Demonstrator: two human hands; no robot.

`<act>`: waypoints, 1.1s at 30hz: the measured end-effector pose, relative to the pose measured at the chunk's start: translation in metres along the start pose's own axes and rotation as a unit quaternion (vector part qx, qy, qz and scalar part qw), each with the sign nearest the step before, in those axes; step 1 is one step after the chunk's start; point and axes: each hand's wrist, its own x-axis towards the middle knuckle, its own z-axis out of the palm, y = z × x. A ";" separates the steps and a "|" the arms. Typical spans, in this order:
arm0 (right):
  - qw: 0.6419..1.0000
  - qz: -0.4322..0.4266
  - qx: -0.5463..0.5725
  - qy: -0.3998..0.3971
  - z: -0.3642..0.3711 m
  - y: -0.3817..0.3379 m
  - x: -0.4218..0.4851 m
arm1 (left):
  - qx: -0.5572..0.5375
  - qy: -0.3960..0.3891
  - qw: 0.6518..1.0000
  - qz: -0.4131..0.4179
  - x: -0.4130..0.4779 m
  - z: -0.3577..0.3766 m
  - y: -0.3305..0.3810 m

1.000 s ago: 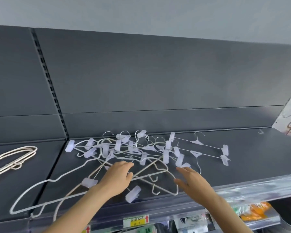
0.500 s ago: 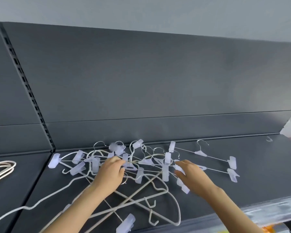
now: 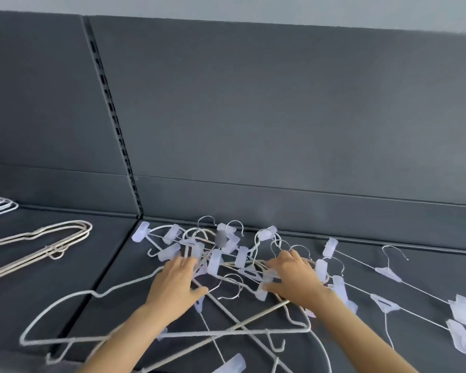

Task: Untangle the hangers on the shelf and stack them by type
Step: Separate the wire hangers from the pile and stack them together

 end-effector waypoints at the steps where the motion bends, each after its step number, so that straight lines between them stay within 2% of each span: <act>1: 1.000 -0.009 -0.008 -0.008 0.001 0.002 0.000 | 0.002 -0.009 1.000 -0.010 -0.003 0.002 0.000; 4: 0.999 -0.025 -0.024 -0.016 0.006 0.006 -0.003 | -0.051 -0.007 0.998 -0.030 -0.005 0.006 0.002; 8: 0.997 -0.035 0.030 0.063 0.014 0.009 -0.010 | -0.102 0.034 0.990 -0.088 0.001 0.007 0.009; 12: 0.975 -0.003 0.169 0.147 0.002 0.027 -0.015 | -0.013 0.082 0.990 -0.117 0.013 -0.006 0.024; 16: 0.961 0.044 0.206 0.181 -0.010 0.068 -0.024 | -0.022 0.106 0.990 -0.093 0.026 -0.007 0.031; 21: 0.959 0.140 0.185 0.166 -0.005 0.118 -0.041 | -0.069 0.114 0.989 -0.062 0.031 0.011 0.035; 25: 0.965 0.170 0.170 0.103 0.001 0.145 -0.041 | -0.089 0.097 0.989 -0.063 0.034 0.023 0.030; 29: 0.953 0.244 0.157 0.092 0.001 0.146 -0.037 | -0.071 0.096 0.992 -0.050 0.029 0.027 0.031; 33: 0.961 0.239 0.117 0.071 -0.011 0.132 -0.041 | -0.050 0.125 0.990 -0.040 0.023 0.024 0.028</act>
